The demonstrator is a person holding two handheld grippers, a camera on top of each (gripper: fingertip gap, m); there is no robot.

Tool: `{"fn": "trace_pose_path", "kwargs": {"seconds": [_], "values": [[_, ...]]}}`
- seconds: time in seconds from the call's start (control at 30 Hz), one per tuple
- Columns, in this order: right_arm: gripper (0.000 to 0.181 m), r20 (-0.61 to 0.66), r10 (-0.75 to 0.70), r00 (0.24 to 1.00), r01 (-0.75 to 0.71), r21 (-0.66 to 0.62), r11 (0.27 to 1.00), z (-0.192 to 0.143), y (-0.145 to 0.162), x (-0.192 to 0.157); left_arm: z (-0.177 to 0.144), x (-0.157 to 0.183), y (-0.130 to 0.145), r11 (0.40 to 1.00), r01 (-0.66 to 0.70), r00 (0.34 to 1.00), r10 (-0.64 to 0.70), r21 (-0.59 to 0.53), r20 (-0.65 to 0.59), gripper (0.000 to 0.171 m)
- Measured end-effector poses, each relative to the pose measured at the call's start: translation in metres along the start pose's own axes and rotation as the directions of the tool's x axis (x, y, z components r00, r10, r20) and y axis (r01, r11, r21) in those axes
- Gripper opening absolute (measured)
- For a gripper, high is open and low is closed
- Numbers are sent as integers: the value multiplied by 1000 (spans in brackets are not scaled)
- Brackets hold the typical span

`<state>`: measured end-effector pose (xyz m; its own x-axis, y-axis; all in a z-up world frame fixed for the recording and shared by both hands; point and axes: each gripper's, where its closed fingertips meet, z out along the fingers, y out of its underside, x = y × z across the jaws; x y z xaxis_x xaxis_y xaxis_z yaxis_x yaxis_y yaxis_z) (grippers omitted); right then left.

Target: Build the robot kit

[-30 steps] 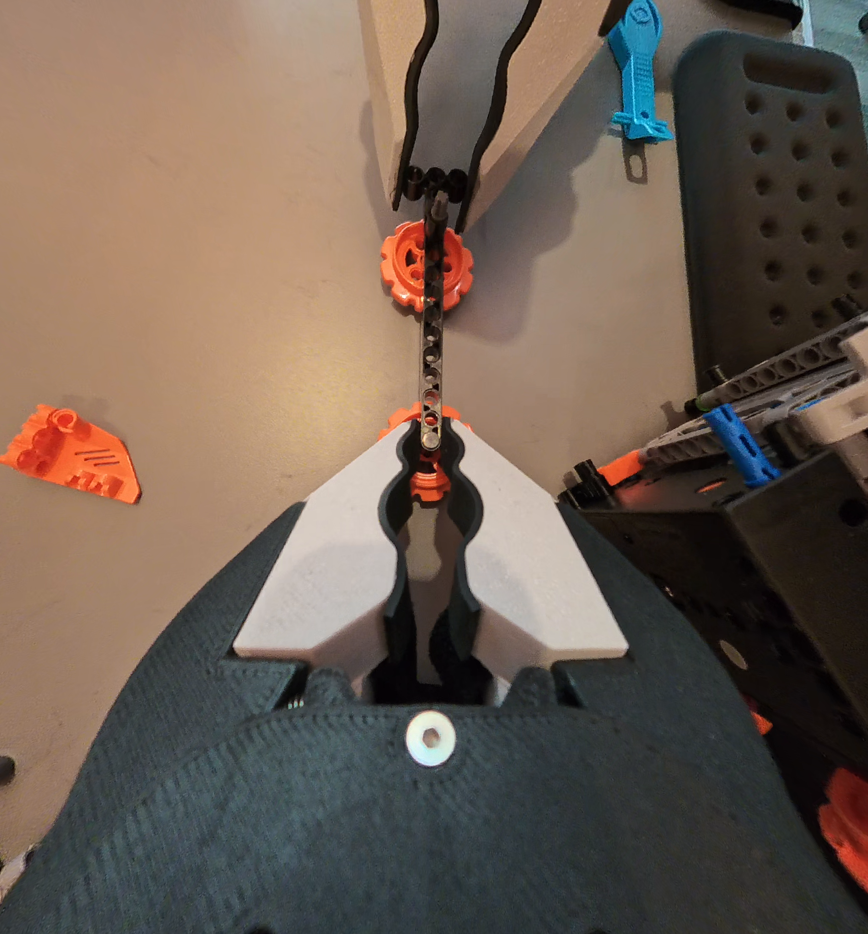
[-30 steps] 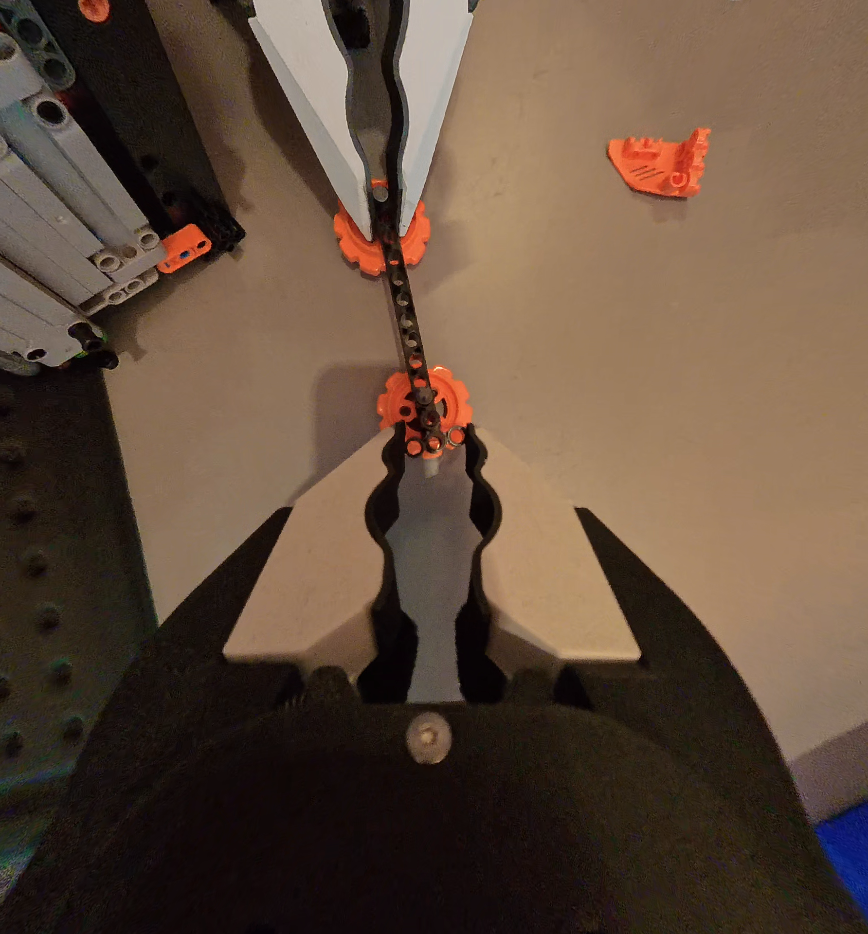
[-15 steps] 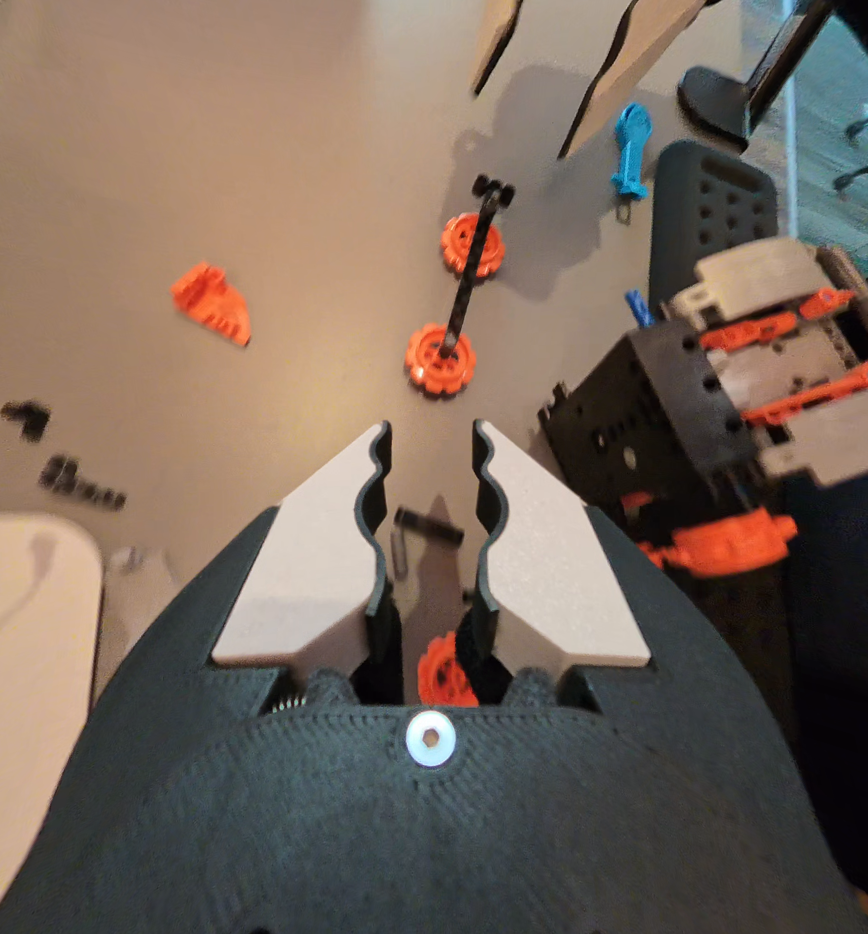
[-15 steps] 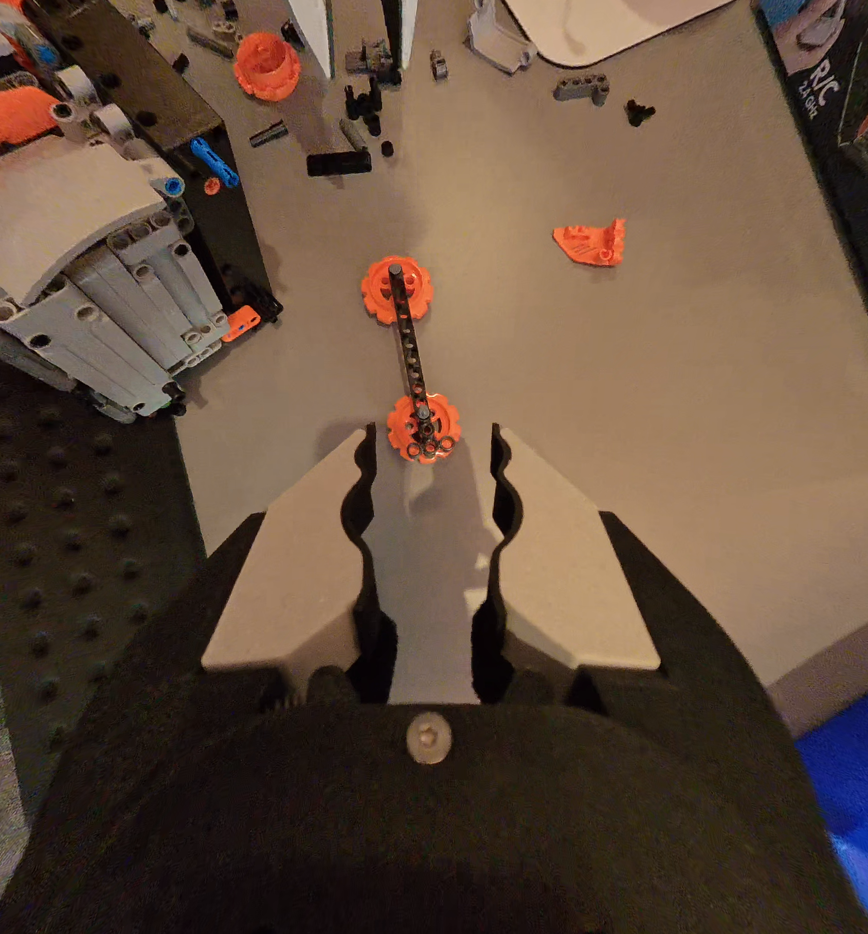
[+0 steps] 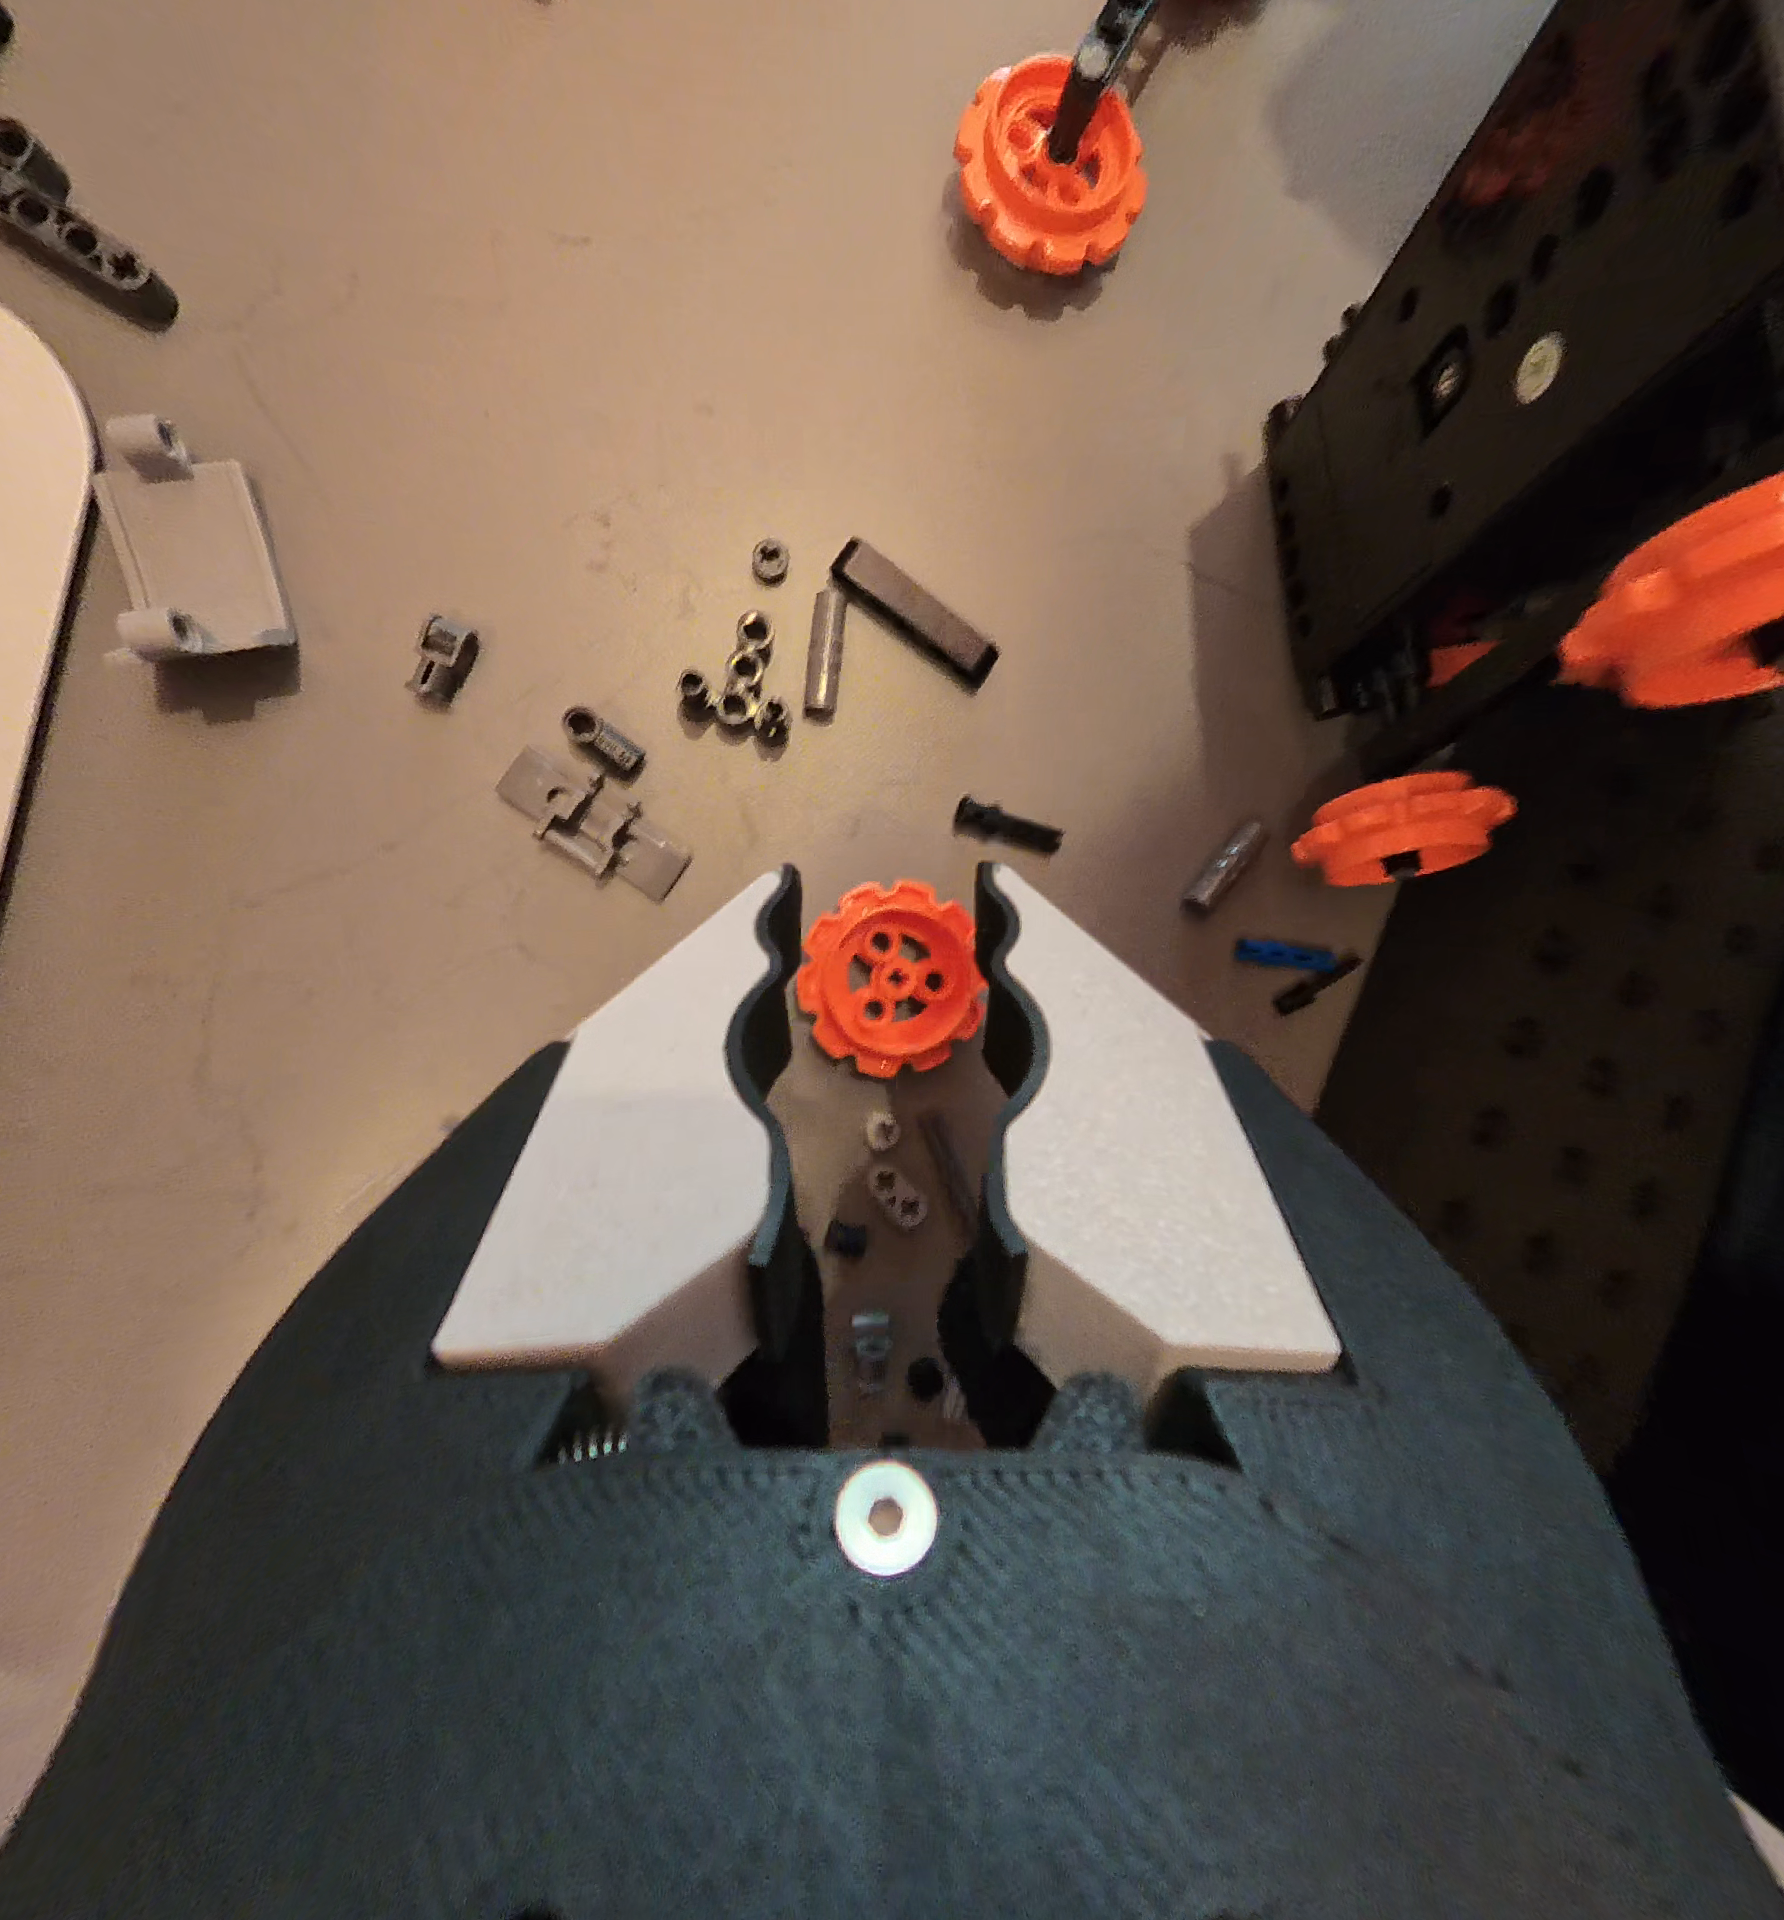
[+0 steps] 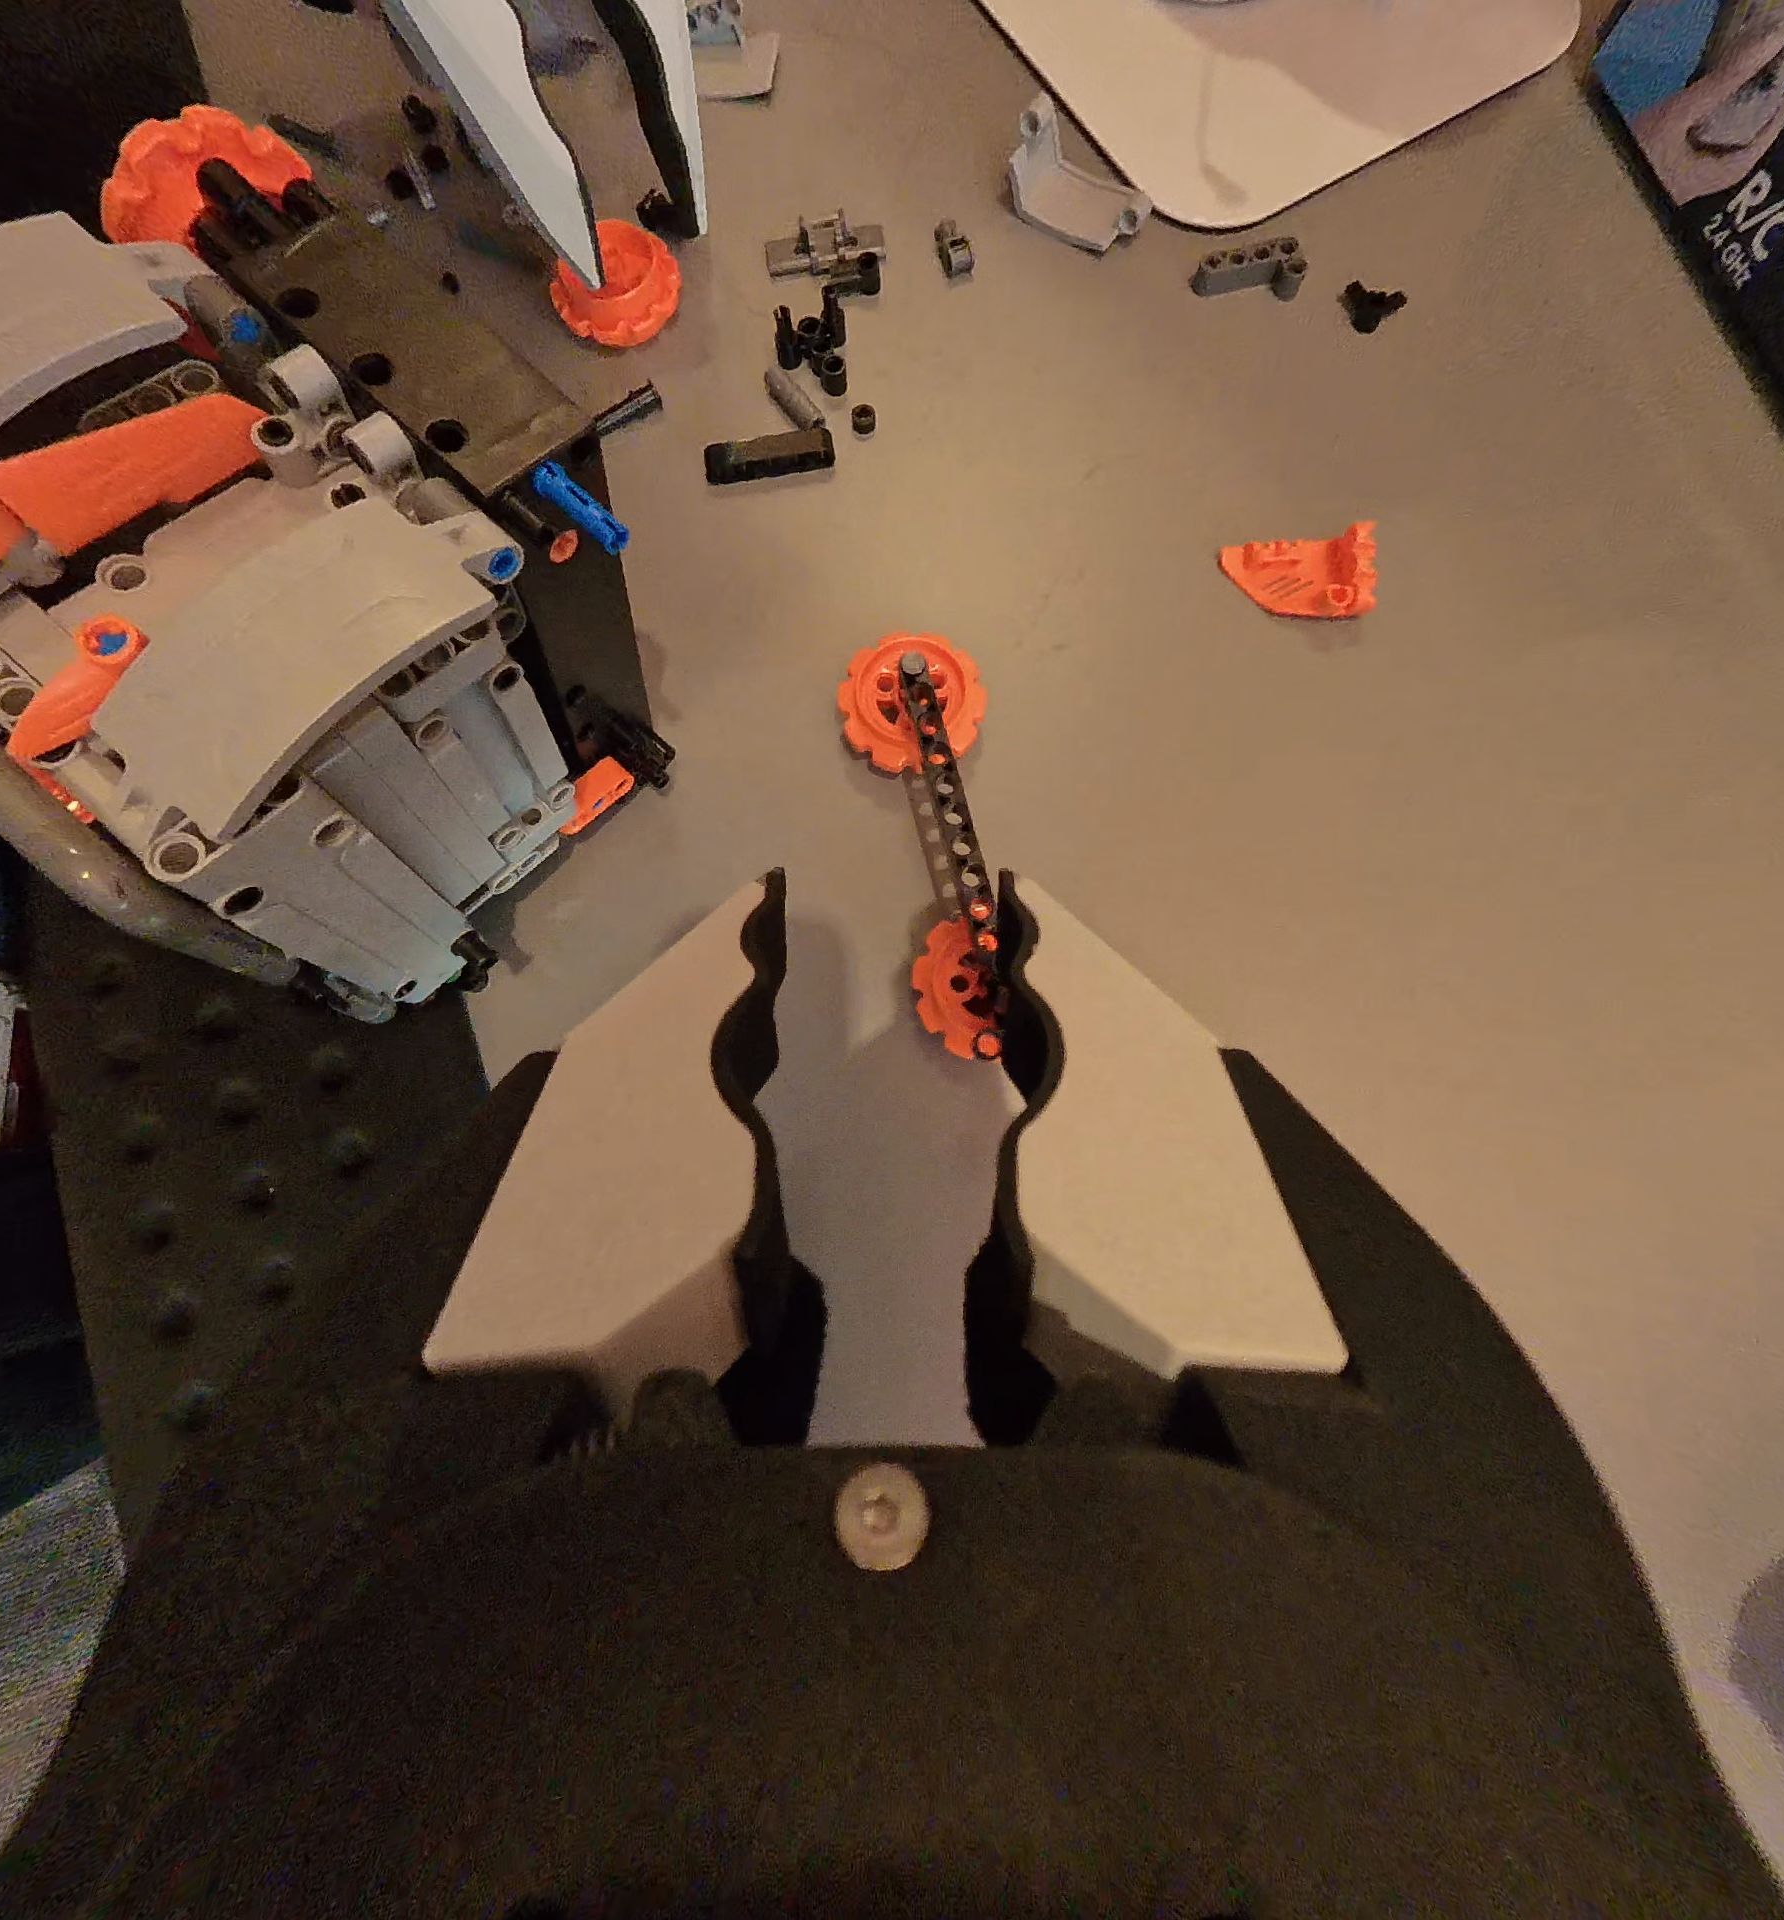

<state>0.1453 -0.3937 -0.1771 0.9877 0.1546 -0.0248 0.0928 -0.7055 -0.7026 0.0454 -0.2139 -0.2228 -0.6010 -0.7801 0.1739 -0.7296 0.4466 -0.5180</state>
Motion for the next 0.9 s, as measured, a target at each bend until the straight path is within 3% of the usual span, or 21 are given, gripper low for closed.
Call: {"fn": "trace_pose_path", "kwargs": {"seconds": [0.13,0.27,0.4,0.5,0.6,0.9], "values": [[44,33,48,998,-49,20,999,-6,2,-17,-20,6,3,996,56,998,-54,73,-40,34],[52,208,140,968,-169,131,977,-23,-15,-58,-35,43,-8,980,67,982,-31,188,-187,38],[51,196,166,967,-196,144,970,-21,-16,-63,-14,23,-12,985,47,997,-35,164,-75,38],[46,161,151,975,-172,131,976,-12,-19,-60,5,3,-31,985,-78,995,68,152,72,35],[45,122,126,984,-141,118,983,-6,-20,-59,14,-21,-29,991,-105,981,89,84,175,35],[44,104,155,982,-170,157,973,-8,-16,-57,31,-26,-26,996,-16,993,5,93,116,13]]}}
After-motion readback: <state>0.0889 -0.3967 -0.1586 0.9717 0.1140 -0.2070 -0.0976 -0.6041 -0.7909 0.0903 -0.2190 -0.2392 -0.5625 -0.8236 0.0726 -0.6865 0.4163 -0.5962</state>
